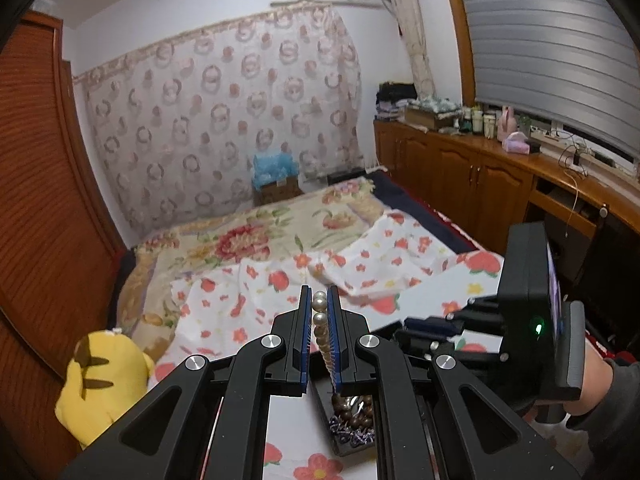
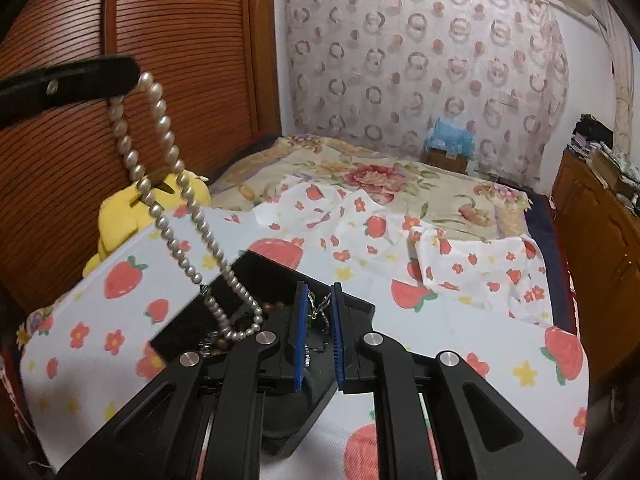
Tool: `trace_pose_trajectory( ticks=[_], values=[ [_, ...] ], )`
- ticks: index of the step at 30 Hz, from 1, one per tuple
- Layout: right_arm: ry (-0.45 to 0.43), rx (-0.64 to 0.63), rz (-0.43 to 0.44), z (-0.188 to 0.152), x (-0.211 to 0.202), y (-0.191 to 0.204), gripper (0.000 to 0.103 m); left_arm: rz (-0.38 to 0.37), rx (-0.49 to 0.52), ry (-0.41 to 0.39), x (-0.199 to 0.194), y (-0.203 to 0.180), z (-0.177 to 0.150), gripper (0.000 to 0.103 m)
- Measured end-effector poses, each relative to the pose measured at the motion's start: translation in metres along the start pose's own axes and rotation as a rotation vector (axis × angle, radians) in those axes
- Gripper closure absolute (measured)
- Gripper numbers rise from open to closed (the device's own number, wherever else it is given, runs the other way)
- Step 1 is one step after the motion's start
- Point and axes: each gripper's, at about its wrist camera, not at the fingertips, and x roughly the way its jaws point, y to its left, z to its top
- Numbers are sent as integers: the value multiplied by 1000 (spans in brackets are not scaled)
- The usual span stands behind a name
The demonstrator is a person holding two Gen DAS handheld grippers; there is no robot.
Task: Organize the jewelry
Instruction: 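Lower the green chain into the box with the right tool while the left tool carries pearls over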
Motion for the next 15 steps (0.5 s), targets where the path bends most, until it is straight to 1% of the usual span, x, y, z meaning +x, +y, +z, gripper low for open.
trace_pose_trajectory(
  ticks=[3, 5, 8, 11, 15],
  values=[
    [7, 26, -3, -3, 5, -6, 86, -13, -16, 28, 12, 4, -11, 96],
    [4, 19, -6, -3, 4, -7, 86, -21, -21, 37, 15, 4, -16, 96],
    [1, 10, 11, -3, -1, -9, 86, -39, -29, 40, 18, 3, -22, 96],
    [1, 5, -4, -4, -8, -10, 86, -51, -34, 48, 22, -2, -25, 96],
    [-8, 11, -15, -16, -26, -14, 86, -84, -43, 56, 28, -9, -30, 96]
  ],
)
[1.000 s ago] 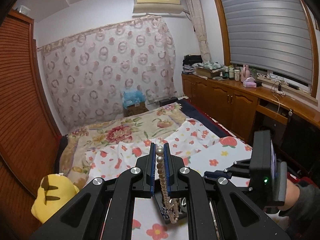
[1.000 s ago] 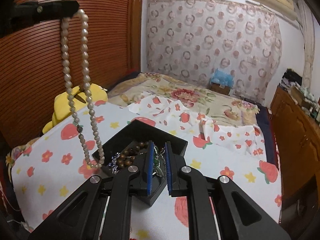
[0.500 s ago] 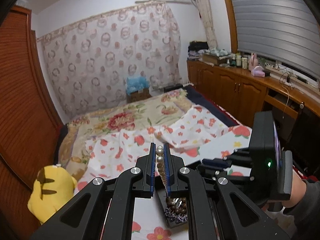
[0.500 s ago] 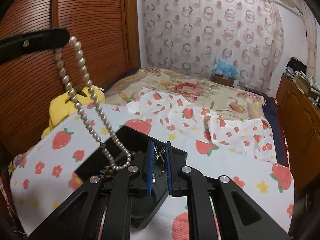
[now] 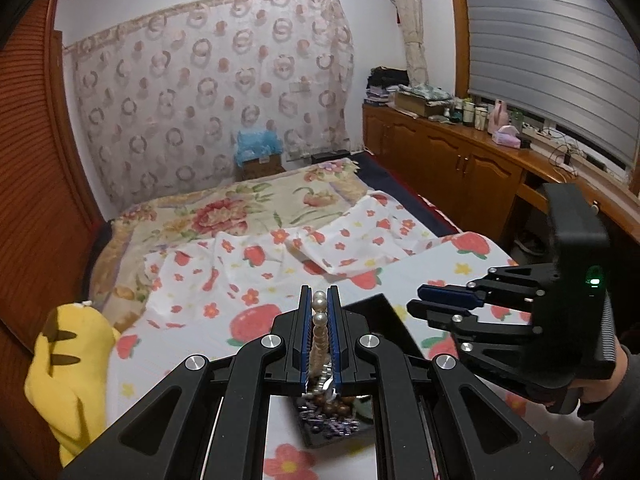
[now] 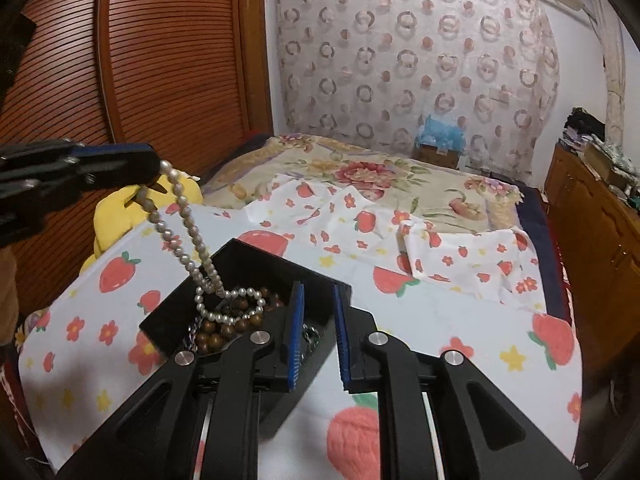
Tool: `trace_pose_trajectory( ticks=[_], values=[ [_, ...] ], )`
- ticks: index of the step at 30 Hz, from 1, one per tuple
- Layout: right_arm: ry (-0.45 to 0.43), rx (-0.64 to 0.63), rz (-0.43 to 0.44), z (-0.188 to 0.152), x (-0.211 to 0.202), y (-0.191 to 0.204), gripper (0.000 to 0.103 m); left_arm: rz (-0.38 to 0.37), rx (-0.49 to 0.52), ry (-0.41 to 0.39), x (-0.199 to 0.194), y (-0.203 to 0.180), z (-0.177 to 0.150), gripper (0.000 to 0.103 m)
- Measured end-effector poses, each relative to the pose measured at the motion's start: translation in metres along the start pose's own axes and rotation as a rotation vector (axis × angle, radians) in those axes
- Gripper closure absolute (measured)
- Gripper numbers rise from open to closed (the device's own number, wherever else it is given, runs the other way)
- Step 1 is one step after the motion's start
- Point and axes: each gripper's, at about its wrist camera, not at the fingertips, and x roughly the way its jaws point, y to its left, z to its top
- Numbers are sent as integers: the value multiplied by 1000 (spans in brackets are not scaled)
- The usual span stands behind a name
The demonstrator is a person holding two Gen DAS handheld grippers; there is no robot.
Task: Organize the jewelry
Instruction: 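Lower the green chain into the box with the right tool while the left tool carries pearls over, then lower the pearl necklace into the box and open the left tool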
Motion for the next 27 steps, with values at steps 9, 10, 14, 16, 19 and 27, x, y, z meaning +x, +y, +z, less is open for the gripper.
trace_pose_trajectory(
  ticks=[9, 10, 14, 16, 19, 27],
  values=[
    [5, -3, -11, -28, -30, -4, 86, -37, 6, 38, 20, -15, -15, 96],
    [2, -2, -10, -31, -34, -3, 86, -40, 4, 40, 20, -15, -19, 96],
    [-17, -3, -3, -40, -50, 4, 86, -52, -29, 40, 16, -12, -37, 81],
    [-34, -7, 1, -43, -61, 10, 86, -41, -36, 35, 12, -11, -49, 73],
    [-49, -8, 10, -46, -74, 17, 86, -32, -41, 35, 7, -11, -63, 68],
    [-74, -17, 21, -55, -95, 31, 86, -7, -42, 8, -13, -14, -88, 22]
  ],
)
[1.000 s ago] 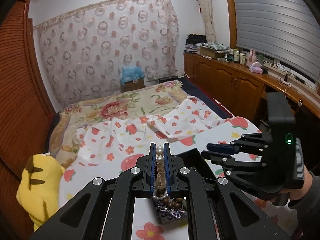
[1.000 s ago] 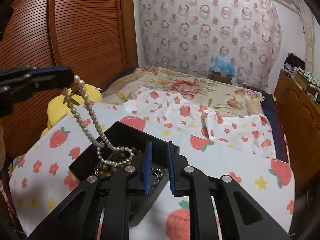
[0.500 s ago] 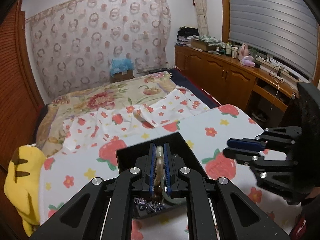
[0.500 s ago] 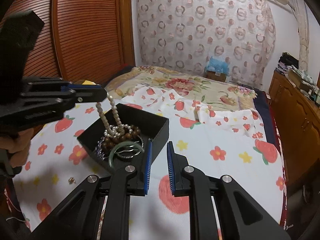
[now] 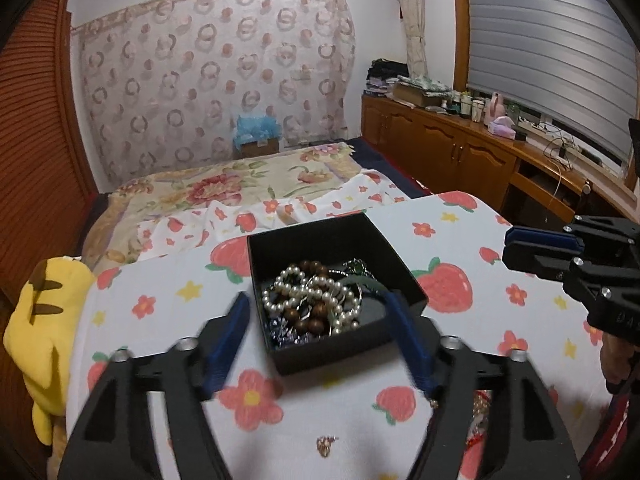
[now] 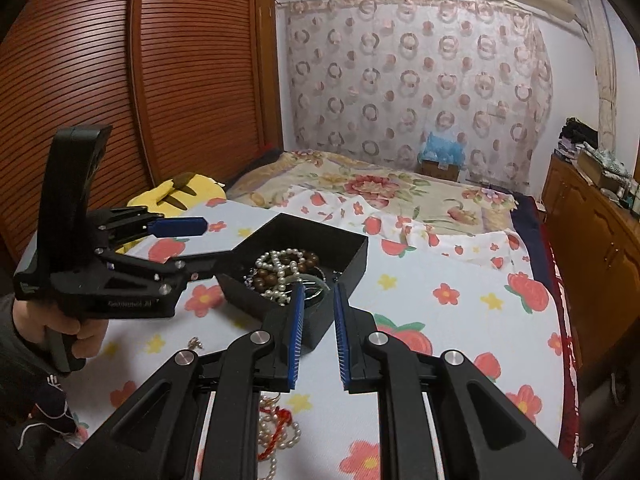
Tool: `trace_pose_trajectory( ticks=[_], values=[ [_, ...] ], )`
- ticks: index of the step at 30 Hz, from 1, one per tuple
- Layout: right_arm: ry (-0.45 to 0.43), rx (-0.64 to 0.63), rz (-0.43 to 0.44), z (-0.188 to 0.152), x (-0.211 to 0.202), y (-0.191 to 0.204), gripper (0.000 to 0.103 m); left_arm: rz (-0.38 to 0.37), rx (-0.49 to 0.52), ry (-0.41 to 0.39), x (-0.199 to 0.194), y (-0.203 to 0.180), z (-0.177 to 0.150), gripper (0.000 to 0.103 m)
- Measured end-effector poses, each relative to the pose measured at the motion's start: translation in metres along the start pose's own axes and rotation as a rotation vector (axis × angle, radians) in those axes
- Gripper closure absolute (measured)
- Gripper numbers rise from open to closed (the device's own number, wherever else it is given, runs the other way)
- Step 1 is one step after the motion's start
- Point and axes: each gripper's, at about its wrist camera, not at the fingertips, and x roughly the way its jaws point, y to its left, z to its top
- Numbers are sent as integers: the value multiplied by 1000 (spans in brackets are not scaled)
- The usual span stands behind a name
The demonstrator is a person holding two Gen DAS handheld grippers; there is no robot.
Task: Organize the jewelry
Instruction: 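Lower the pearl necklace into the box and open the left tool, then grasp the red-cord pearl bracelet on the cloth with the right tool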
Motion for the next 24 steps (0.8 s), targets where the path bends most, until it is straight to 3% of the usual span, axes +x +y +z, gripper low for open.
trace_pose_trajectory(
  ticks=[2, 6, 8, 9, 14, 24],
  values=[
    [0, 0, 1, -3, -2, 2, 86, 19, -6, -15, -6, -1, -6, 12],
    [4, 11, 6, -9, -4, 3, 85, 23, -25, -37, -16, -3, -19, 9],
    [2, 16, 5, -14, -6, 4, 70, 24, -35, -44, -19, -4, -27, 8],
    [2, 18, 4, -17, -8, 4, 67, 21, -41, -43, -20, -4, -30, 8],
    [29, 19, 7, -35, -8, 2, 67, 11, -59, -15, -23, -4, -49, 8],
    [168, 30, 63, -85, 9, 11, 67, -2, -45, 34, -31, -7, -80, 8]
  ],
)
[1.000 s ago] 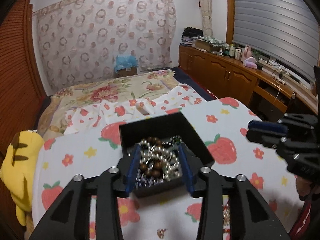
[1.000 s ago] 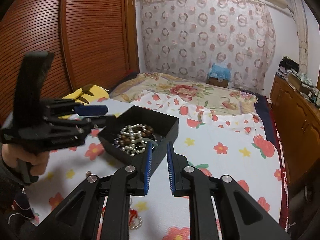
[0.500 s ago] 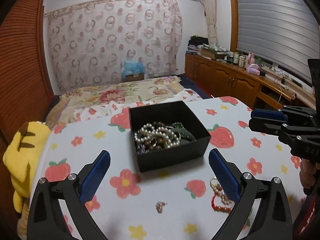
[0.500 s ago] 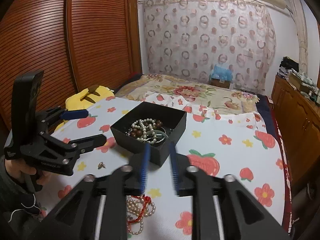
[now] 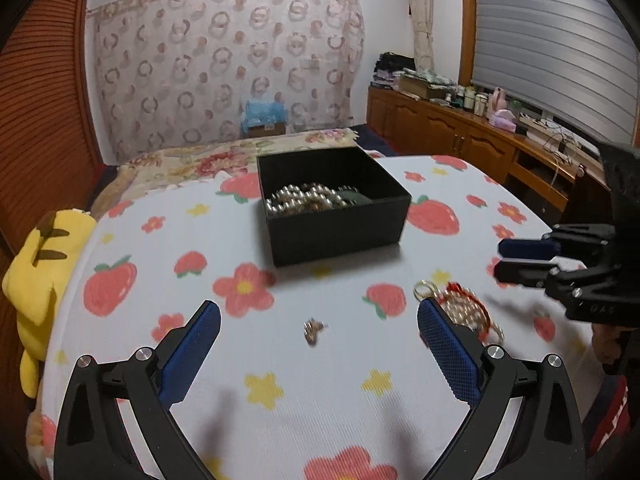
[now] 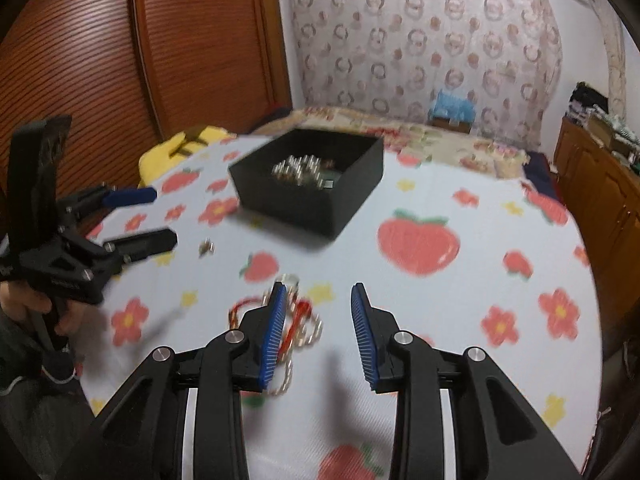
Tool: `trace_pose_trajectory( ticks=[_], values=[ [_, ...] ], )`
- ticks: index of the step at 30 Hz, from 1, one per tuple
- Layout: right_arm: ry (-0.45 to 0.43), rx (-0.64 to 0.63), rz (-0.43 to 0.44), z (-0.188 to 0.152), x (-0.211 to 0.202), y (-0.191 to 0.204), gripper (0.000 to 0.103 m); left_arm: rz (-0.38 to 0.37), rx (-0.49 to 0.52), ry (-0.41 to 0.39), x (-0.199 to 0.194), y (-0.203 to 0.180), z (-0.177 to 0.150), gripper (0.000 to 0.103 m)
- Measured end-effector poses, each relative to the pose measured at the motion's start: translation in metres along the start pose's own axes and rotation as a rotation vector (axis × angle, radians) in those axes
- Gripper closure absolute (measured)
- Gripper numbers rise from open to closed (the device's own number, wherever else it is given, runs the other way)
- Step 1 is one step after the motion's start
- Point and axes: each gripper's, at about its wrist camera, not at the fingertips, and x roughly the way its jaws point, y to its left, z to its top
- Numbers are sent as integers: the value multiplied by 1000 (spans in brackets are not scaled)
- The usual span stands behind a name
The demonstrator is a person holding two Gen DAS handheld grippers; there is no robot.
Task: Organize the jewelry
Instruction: 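Grasp the red-cord pearl bracelet on the cloth with the right tool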
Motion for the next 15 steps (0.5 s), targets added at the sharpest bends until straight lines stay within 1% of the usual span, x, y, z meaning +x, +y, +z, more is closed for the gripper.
trace_pose_trajectory(
  ticks=[1, 4, 7, 9, 10, 12, 14, 15],
  values=[
    [15, 1, 6, -4, 4, 2, 67, 0, 3, 5, 0, 0, -2, 8],
    [42, 6, 21, -10, 12, 5, 72, 1, 14, 17, 0, -2, -7, 8],
    [57, 16, 37, -9, 18, 9, 75, 1, 16, 20, -1, -2, -11, 8],
    [78, 15, 30, -7, 23, 11, 77, -9, 15, 26, -1, -2, -14, 8],
    [89, 15, 28, -7, 25, 10, 81, -15, 15, 31, 0, -2, -15, 8],
    [99, 7, 18, -5, 28, 11, 85, -15, 14, 32, 0, -2, -17, 8],
    [107, 14, 28, -3, 29, 11, 99, -17, 12, 32, -1, -1, -18, 8],
    [105, 16, 34, -2, 28, 11, 99, -18, 12, 31, -1, -1, -18, 8]
  ],
)
